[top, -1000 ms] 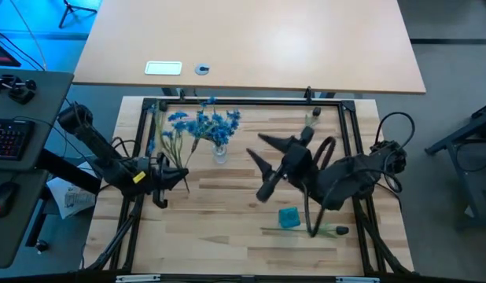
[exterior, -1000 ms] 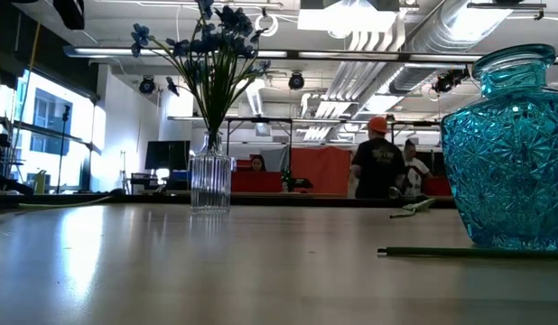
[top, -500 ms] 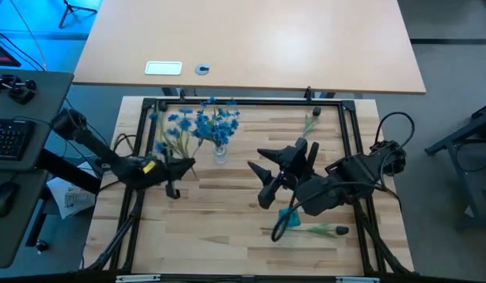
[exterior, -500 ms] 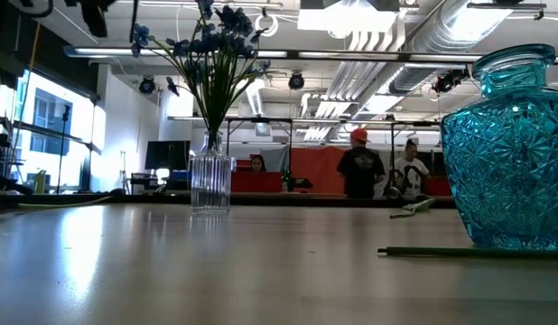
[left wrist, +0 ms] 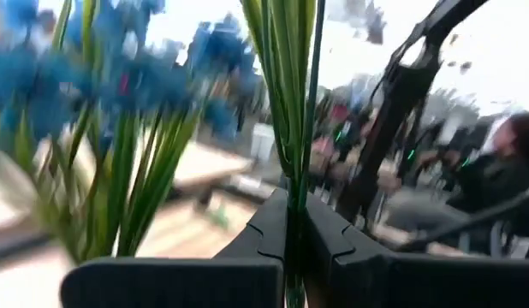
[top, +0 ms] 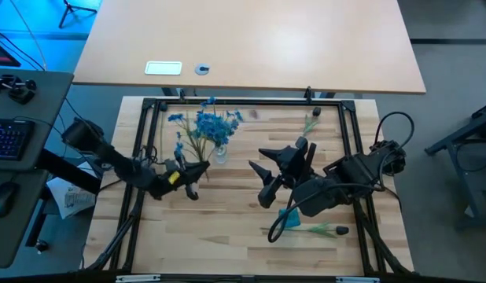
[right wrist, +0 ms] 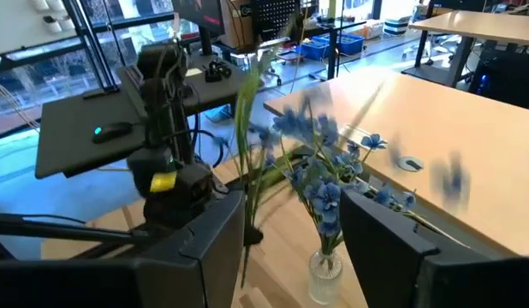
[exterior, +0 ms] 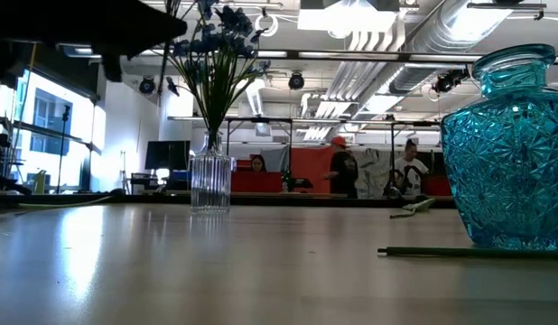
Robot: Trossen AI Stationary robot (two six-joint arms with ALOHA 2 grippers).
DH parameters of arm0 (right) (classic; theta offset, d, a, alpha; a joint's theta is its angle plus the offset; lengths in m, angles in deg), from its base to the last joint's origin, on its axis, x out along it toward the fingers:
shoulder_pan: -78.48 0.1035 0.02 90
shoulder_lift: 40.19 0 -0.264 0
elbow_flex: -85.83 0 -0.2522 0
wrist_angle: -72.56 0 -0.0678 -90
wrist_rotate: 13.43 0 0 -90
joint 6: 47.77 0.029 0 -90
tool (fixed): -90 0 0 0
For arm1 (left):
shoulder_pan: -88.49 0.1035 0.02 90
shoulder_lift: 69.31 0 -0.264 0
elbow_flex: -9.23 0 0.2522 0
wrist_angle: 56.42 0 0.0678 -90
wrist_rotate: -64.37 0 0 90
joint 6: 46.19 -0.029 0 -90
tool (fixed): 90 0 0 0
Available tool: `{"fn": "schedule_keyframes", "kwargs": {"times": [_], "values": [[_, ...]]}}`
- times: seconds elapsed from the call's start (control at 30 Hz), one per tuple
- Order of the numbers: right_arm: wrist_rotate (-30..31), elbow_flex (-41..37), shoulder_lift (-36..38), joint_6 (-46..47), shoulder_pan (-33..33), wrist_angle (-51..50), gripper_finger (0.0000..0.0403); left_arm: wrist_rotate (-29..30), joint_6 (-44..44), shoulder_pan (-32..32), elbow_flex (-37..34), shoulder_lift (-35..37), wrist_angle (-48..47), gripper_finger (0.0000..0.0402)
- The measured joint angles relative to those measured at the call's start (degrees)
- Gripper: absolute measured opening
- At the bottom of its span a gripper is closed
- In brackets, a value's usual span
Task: Sort flowers into vase by color
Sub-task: Put the light blue flowers into the transparent vase
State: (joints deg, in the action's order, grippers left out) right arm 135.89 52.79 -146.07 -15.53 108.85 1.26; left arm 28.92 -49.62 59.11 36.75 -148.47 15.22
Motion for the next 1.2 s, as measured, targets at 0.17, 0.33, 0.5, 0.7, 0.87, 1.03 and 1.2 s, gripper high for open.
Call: {"fn": "schedule_keyframes", "kwargs": {"times": [0.17,0.33,0.5,0.7,0.87,1.03,1.2], "values": [[-0.59,0.00,0.00,0.36,0.00,-1.17,0.0189,-13.52,-5.86,8.11,0.15,-1.85,4.66,0.0000],[-2.83,0.00,-0.02,1.53,0.00,-2.27,0.0189,-17.51,-7.80,13.72,0.23,-1.04,4.67,0.0000],[-4.74,0.00,-0.74,3.76,0.00,-4.15,0.0189,-17.19,-11.90,16.49,0.04,-0.16,4.57,0.0000],[-4.90,0.00,-2.44,3.87,0.14,-5.22,0.0189,-15.89,-10.84,20.18,0.04,-0.39,4.33,0.0000],[-5.67,0.00,-3.97,3.87,-0.37,-5.50,0.0189,-17.13,-8.48,23.34,0.04,-0.75,4.54,0.0000],[-6.62,0.00,-4.50,3.85,-0.44,-5.26,0.0189,-18.48,-4.95,26.30,0.04,-0.75,4.53,0.0000],[-6.96,0.00,-4.50,3.81,-0.44,-5.19,0.0189,-20.19,-2.28,28.41,0.04,-0.97,4.41,0.0000]]}}
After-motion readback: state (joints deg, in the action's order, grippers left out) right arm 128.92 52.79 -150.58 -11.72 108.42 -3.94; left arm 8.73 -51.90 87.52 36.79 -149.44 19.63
